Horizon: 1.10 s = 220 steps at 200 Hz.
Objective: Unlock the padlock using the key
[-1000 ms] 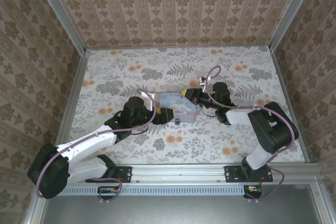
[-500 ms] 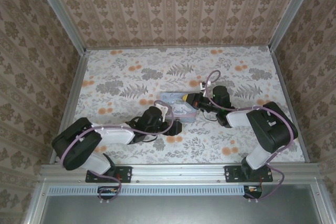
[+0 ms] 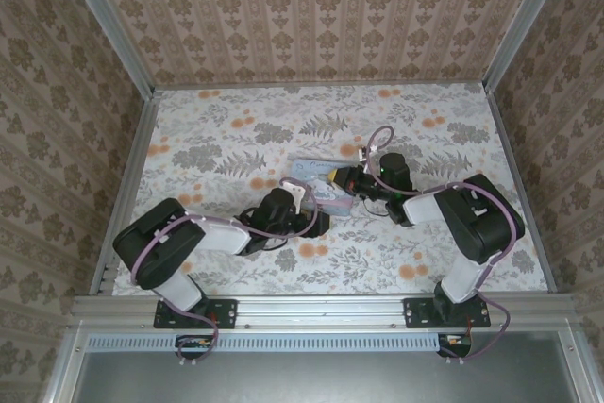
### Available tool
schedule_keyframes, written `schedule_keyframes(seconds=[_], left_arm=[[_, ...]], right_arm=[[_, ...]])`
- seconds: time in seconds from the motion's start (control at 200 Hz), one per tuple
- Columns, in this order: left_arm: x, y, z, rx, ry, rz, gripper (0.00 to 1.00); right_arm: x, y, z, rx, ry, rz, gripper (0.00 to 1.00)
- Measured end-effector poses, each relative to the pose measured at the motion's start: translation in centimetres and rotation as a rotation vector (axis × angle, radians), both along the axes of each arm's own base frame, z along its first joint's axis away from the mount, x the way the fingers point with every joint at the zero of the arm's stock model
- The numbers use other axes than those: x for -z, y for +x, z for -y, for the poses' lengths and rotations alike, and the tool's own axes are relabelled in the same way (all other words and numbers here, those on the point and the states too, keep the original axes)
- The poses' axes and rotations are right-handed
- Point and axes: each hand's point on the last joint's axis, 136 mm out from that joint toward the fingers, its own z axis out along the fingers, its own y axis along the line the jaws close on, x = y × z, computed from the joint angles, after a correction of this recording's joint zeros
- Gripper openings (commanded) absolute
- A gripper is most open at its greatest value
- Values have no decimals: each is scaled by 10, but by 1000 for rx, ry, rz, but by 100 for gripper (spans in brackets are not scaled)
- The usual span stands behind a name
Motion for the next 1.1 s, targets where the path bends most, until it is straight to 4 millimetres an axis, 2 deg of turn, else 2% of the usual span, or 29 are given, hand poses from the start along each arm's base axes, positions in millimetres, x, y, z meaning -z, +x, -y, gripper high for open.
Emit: schedule_keyframes(seconds=[0.59, 1.1], left_arm=[[-4, 16, 25, 34, -108, 125, 79], [-12, 6, 38, 56, -232, 51, 79]], right_arm=[[-1, 8, 7, 23, 5, 14, 0], [-1, 8, 7, 23, 6, 15, 0]])
